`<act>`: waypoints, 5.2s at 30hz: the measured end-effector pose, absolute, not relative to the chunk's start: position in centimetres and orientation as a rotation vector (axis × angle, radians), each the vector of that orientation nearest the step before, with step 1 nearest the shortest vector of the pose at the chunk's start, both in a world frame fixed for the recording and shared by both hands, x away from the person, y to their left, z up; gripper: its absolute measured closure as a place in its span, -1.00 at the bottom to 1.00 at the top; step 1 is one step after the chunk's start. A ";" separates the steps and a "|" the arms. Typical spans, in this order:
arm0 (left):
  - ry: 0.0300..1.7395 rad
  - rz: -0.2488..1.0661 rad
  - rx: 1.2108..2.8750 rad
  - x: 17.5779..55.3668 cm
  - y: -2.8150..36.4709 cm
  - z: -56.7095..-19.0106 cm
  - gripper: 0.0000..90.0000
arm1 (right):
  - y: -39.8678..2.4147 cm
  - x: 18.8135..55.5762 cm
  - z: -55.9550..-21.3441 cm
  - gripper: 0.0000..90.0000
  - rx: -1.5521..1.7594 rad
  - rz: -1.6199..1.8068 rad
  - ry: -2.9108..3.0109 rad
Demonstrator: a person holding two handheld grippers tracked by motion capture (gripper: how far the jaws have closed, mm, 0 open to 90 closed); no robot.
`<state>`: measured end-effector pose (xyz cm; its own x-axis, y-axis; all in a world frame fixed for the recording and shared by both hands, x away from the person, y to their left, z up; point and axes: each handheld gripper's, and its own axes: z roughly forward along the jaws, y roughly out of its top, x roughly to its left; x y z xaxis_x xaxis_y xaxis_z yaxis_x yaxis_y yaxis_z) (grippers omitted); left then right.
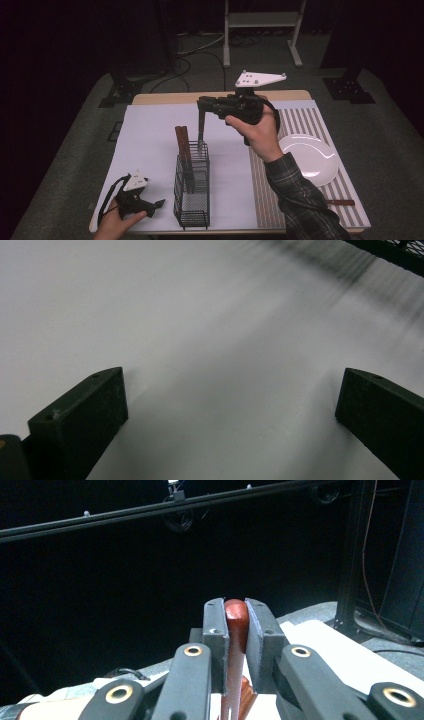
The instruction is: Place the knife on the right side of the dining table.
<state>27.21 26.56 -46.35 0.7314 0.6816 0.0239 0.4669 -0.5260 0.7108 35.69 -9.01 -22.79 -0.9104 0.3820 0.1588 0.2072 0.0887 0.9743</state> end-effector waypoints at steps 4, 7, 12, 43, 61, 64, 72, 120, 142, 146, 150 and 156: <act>0.863 0.391 2.224 27.2 26.6 -46.3 -1.00 | -9.6 35.7 -21.9 0.77 0.603 1.941 2.186; 0.863 0.392 2.223 27.2 26.6 -46.4 -1.00 | -10.1 35.6 -21.3 0.77 0.601 1.941 2.166; 0.863 0.392 2.222 27.2 26.6 -46.4 -1.00 | -11.1 35.5 -20.4 0.77 0.611 1.941 2.123; 0.864 0.392 2.221 27.2 26.6 -46.4 -1.00 | -19.4 39.1 -23.2 0.77 0.911 1.686 1.874; 0.861 0.393 2.222 27.2 26.6 -46.4 -1.00 | -23.5 42.5 -28.2 0.77 1.115 1.533 1.713; 0.862 0.393 2.221 27.2 26.6 -46.4 -1.00 | -23.6 42.8 -28.8 0.77 1.129 1.508 1.710; 0.862 0.394 2.221 27.2 26.6 -46.4 -1.00 | -24.2 44.0 -31.4 0.76 1.201 1.474 1.683; 0.863 0.393 2.221 27.2 26.6 -46.4 -1.00 | -28.3 44.2 -34.4 0.62 1.313 1.354 1.630; 0.864 0.392 2.222 27.2 26.6 -46.4 -1.00 | -30.8 43.8 -35.9 0.49 1.376 1.286 1.596; 0.863 0.392 2.222 27.2 26.6 -46.4 -1.00 | -31.2 43.7 -36.2 0.46 1.394 1.276 1.588; 0.864 0.392 2.222 27.2 26.6 -46.4 -1.00 | -31.6 43.7 -36.6 0.44 1.407 1.263 1.584; 0.863 0.392 2.222 27.2 26.6 -46.4 -1.00 | -32.4 43.8 -37.4 0.35 1.444 1.235 1.581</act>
